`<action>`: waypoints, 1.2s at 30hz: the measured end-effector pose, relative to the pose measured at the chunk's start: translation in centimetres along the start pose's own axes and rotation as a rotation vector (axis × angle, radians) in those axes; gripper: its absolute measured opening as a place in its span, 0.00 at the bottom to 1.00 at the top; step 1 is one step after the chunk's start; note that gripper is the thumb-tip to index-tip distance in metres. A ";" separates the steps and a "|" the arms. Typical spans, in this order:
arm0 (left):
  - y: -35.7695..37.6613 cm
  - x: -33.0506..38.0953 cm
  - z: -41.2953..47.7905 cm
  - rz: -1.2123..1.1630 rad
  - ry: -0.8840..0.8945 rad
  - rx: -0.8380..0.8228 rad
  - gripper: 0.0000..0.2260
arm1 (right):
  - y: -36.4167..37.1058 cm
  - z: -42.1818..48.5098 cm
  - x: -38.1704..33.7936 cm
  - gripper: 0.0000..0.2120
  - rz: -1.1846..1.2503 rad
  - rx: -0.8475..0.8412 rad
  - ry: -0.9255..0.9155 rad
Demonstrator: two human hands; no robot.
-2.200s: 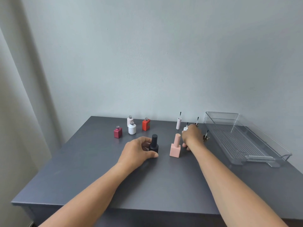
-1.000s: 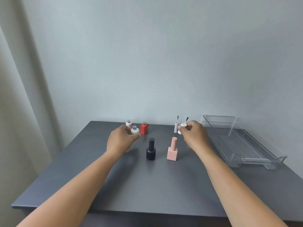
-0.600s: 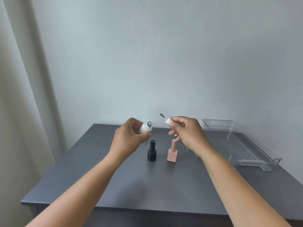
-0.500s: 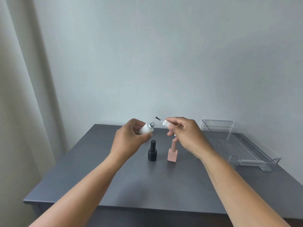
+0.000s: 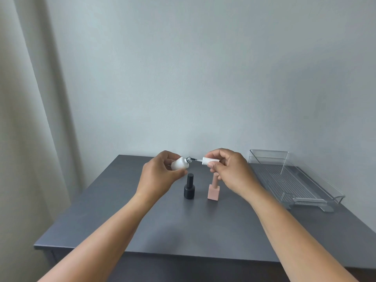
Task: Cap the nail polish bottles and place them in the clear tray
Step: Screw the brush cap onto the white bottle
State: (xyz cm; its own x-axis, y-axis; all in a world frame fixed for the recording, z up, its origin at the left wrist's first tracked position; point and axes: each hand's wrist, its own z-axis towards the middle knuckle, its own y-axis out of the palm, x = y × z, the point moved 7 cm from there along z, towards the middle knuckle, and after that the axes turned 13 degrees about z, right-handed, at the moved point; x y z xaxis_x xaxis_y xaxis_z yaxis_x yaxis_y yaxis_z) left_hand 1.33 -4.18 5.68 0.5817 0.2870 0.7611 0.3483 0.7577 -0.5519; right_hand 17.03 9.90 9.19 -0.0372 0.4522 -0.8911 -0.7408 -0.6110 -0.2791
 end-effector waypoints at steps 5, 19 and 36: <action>0.2 0.4 -0.1 0.041 0.017 -0.006 0.12 | 0.0 -0.2 -0.7 0.09 -0.068 -0.011 -0.052; 1.3 1.1 -1.0 0.086 0.072 -0.029 0.16 | 1.1 -0.2 -0.2 0.14 -0.089 -0.033 -0.092; 2.4 0.8 -1.7 0.049 0.067 -0.083 0.16 | 1.2 -0.4 2.3 0.04 0.020 -0.122 0.046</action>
State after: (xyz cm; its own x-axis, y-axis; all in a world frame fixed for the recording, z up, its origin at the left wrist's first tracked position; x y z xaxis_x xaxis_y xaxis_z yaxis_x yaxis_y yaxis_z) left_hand 3.88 -3.11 4.34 0.6465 0.2802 0.7096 0.3764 0.6919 -0.6162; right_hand 16.30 9.94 6.65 -0.0186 0.4104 -0.9117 -0.6532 -0.6954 -0.2997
